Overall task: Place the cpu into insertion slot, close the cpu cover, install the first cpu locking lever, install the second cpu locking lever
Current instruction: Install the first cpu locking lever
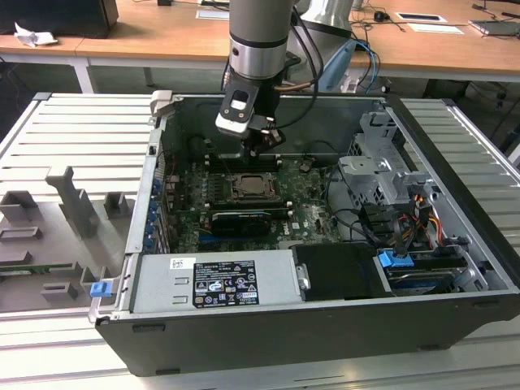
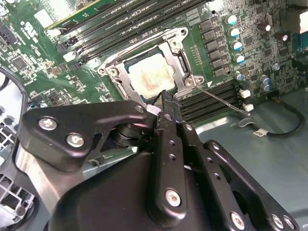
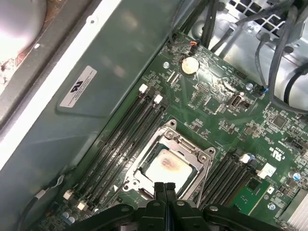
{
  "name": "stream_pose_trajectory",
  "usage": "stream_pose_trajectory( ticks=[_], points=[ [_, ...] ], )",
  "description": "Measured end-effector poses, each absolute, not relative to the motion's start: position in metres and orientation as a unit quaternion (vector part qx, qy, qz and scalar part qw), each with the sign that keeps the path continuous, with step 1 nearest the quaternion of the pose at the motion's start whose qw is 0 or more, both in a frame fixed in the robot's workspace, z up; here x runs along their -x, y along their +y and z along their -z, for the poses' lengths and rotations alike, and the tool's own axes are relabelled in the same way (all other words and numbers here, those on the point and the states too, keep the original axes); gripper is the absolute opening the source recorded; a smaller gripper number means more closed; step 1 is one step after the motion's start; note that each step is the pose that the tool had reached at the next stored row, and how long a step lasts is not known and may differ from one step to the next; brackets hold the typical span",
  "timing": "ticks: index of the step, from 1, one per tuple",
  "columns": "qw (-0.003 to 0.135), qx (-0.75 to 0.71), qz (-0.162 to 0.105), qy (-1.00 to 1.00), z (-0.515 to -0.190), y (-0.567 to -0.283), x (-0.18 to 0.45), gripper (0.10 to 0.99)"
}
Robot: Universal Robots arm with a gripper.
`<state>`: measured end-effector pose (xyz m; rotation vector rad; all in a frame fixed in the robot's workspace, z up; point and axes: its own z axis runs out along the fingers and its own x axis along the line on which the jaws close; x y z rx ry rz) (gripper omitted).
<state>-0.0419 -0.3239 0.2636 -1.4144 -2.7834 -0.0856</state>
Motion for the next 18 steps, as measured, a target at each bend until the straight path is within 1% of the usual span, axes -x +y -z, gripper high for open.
stream_pose_trajectory(
  ticks=[18],
  points=[
    [0.011, 0.394, 0.027, -0.918, -0.2636, -0.3239, 0.0419, 0.106]
  ],
)
